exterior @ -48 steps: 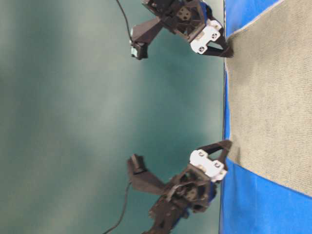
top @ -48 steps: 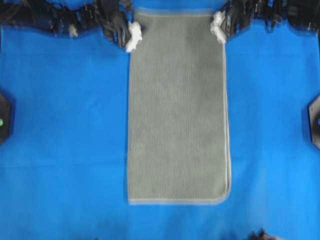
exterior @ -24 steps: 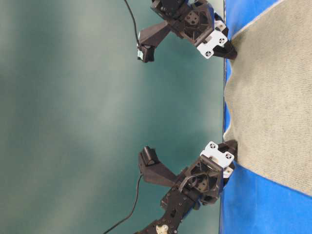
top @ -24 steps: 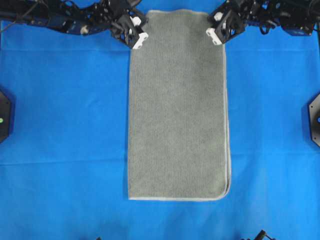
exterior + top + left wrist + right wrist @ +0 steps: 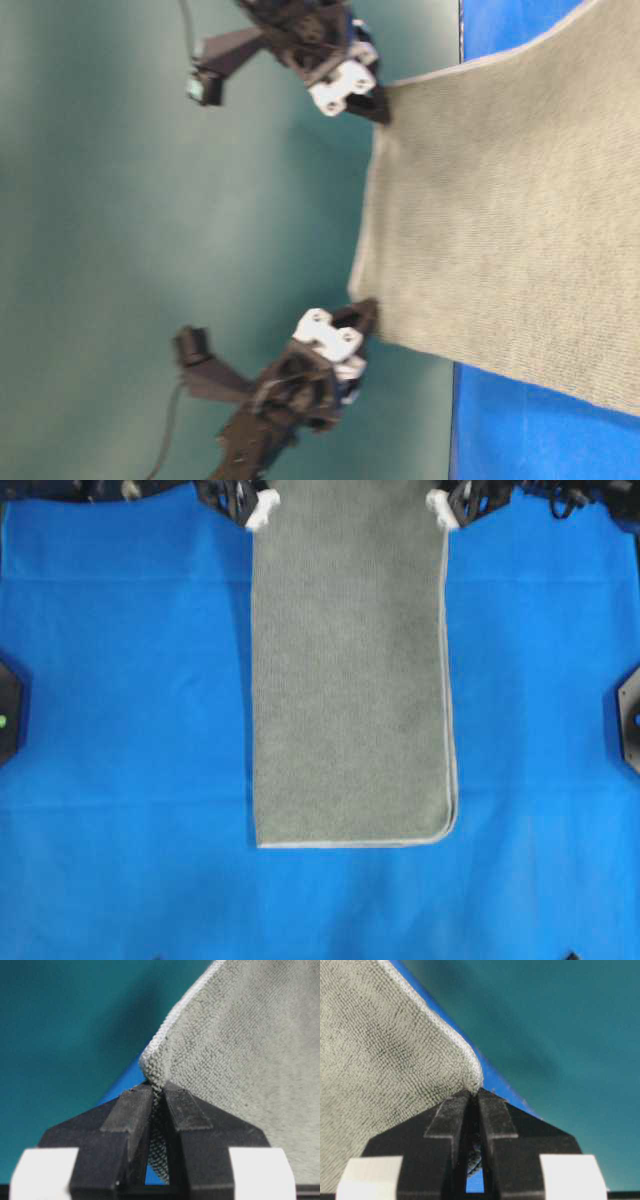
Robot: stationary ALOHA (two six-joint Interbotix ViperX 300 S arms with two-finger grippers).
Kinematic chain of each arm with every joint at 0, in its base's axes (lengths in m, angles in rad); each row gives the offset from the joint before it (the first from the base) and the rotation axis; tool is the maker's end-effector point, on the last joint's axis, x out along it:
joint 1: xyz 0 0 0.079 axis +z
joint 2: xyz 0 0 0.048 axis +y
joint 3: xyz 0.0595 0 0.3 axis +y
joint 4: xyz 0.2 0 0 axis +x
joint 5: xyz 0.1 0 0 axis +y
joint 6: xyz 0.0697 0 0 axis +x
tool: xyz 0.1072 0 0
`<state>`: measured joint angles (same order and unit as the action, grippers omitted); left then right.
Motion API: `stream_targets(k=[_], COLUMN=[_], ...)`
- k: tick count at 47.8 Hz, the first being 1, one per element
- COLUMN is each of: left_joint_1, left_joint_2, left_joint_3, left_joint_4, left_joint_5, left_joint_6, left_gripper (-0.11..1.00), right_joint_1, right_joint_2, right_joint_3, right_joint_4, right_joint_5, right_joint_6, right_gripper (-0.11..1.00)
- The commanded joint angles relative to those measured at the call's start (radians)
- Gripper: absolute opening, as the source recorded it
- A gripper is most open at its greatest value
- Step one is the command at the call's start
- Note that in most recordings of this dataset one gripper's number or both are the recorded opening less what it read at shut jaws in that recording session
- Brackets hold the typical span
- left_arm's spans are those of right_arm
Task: Fold a large towel.
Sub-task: 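Fold the top end down over the bottom half with both grippers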
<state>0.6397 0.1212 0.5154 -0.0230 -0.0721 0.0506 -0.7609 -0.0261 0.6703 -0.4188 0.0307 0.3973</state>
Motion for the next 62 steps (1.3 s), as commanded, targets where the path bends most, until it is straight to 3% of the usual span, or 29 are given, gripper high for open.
stream_targets(k=[1, 12, 20, 31, 40, 47, 55, 62], left_joint_1=[-0.003, -0.124, -0.253, -0.474, -0.658, -0.776, -0.851, -0.861], left_joint_2=[-0.084, -0.235, -0.304, -0.350, -0.285, -0.222, -0.141, -0.092], left_joint_3=[0.002, 0.115, 0.230, 0.339, 0.373, 0.360, 0.354, 0.347], left_joint_4=[0.000, 0.000, -0.003, -0.006, -0.006, -0.008, -0.009, -0.009], left_joint_5=[0.035, 0.060, 0.060, 0.058, 0.032, -0.005, -0.052, -0.077], left_joint_6=[0.023, 0.048, 0.028, -0.038, -0.123, -0.163, -0.196, -0.221], left_gripper=[0.05, 0.05, 0.05, 0.05, 0.05, 0.05, 0.05, 0.05], right_joint_1=[-0.005, 0.109, 0.258, 0.517, 0.706, 0.810, 0.894, 0.917], right_joint_2=[-0.092, -0.278, -0.396, -0.500, -0.466, -0.390, -0.279, -0.195], right_joint_3=[-0.006, 0.095, 0.207, 0.285, 0.325, 0.337, 0.334, 0.334], right_joint_4=[-0.003, -0.003, 0.006, 0.055, 0.118, 0.126, 0.126, 0.127], right_joint_5=[0.046, 0.094, 0.153, 0.272, 0.301, 0.291, 0.229, 0.140], right_joint_6=[-0.003, 0.009, 0.015, 0.044, 0.141, 0.236, 0.324, 0.345], right_gripper=[0.04, 0.04, 0.04, 0.04, 0.04, 0.04, 0.04, 0.04])
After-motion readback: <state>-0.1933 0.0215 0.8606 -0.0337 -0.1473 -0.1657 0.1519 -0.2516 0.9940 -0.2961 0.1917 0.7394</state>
